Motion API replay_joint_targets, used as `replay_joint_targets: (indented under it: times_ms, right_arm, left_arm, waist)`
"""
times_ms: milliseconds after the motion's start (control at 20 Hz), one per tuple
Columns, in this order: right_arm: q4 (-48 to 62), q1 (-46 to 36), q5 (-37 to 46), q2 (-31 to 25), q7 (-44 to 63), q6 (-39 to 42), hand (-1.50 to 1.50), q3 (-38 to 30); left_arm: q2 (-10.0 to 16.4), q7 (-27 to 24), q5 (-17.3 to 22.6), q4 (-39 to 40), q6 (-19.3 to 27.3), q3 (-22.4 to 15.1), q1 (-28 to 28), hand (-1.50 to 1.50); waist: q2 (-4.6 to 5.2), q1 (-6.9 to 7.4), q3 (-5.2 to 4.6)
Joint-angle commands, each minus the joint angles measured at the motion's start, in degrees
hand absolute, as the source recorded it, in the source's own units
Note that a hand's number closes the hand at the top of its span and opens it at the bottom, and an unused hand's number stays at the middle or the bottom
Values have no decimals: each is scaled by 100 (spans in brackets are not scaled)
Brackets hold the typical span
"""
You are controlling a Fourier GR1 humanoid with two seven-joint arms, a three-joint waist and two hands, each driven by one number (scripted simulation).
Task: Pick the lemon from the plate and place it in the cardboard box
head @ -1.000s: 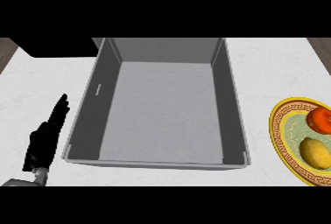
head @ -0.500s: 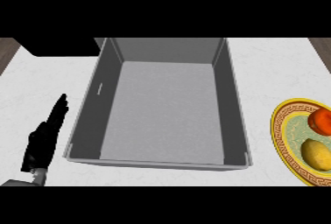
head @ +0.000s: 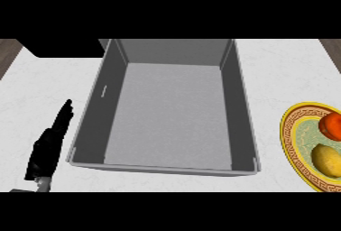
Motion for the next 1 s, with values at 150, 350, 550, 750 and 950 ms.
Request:
replay_joint_targets:
  times_ms: [150, 350, 550, 750, 950]
  right_arm:
    - [319, -180, 766, 598, 326, 278, -150, 169]
    - [-172, -150, 981, 889, 889, 536, -150, 120]
    - [200, -117, 1335, 1317, 513, 759, -150, -163]
    - [34, -461, 1650, 1708, 801, 891, -150, -179]
    - [409, -153, 2095, 2039, 125, 931, -150, -336]
  left_arm:
    - [-316, 199, -426, -342, 145, -33, 133, 0]
    - [-302, -224, -265, 202, -310, 374, 95, 0]
    - [-332, 266, -423, -147, -441, 485, 4, 0]
    - [-479, 221, -557, -246, -530, 567, 114, 0]
    - [-625, 54, -622, 119, -723, 722, -20, 0]
  waist:
    - [3, 12, 6]
    - [2, -7, 2]
    - [-1, -7, 5]
    - [0, 9, 4]
    - [0, -18, 4]
